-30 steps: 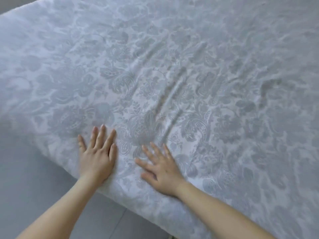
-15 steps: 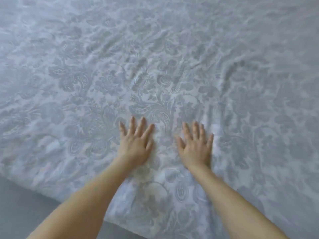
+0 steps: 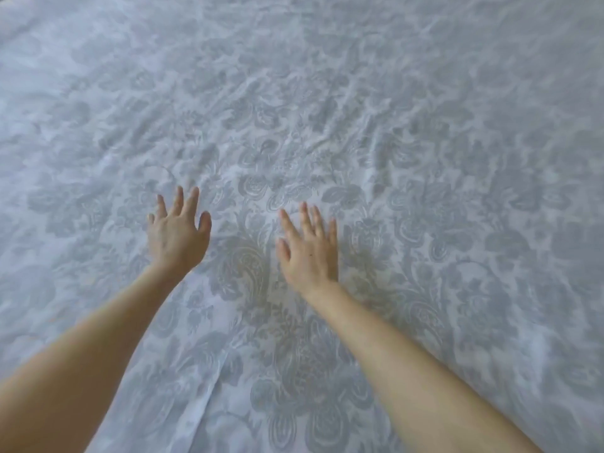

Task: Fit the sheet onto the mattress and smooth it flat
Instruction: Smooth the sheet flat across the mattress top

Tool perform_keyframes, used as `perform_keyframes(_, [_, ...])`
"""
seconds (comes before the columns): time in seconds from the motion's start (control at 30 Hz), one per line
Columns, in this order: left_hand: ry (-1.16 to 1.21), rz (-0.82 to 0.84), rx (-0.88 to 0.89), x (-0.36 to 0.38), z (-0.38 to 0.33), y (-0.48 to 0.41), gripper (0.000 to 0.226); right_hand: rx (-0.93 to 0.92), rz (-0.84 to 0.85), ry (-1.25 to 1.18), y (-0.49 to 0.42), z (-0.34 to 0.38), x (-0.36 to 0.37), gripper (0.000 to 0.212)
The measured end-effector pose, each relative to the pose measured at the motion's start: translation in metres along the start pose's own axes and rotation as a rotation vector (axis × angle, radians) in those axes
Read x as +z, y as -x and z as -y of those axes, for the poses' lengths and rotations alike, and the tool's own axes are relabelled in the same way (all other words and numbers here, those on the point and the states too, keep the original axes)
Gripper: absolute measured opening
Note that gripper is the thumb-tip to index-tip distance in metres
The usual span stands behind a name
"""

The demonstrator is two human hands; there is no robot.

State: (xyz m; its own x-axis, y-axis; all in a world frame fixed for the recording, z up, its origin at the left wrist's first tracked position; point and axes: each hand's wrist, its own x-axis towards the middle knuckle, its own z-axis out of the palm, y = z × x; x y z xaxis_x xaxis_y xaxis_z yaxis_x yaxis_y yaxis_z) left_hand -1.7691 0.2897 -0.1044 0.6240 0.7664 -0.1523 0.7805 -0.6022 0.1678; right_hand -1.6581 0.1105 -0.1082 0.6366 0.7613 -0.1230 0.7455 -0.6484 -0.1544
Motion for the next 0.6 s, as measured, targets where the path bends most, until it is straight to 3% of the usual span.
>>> perform_keyframes(0.07, [-0.106,0.061,-0.05,-0.001,-0.001,-0.045,0.058,-0.184,0.129,0.083,-0.049,0.007,0.013,0.053])
perform_keyframes(0.13, [-0.21,0.106,0.027,0.014,-0.019,-0.081,0.058,-0.087,0.126,0.158,-0.08,-0.046,0.024,0.057])
perform_keyframes(0.2, [-0.205,0.106,0.141,0.039,-0.053,-0.092,0.054,0.172,0.037,0.187,-0.067,-0.138,0.03,0.062])
perform_keyframes(0.3, [-0.103,0.082,0.436,0.08,-0.116,-0.042,0.053,0.755,0.029,0.159,0.056,-0.261,0.029,0.072])
perform_keyframes(0.37, [-0.089,0.183,0.76,0.091,-0.144,0.014,0.05,1.175,0.121,-0.02,0.165,-0.291,0.022,0.089])
perform_keyframes(0.43, [-0.01,0.369,1.099,0.092,-0.159,0.061,0.049,1.378,0.164,-0.149,0.24,-0.3,0.017,0.121])
perform_keyframes(0.47, [0.058,0.442,1.179,0.087,-0.161,0.069,0.052,1.433,0.142,-0.194,0.247,-0.3,0.014,0.127])
perform_keyframes(0.53, [0.424,0.54,1.0,0.067,-0.163,0.051,0.059,1.455,0.062,-0.143,0.208,-0.289,0.004,0.106])
perform_keyframes(0.6, [0.629,0.359,0.692,0.049,-0.162,0.012,0.056,1.27,-0.11,-0.079,0.13,-0.263,-0.012,0.079])
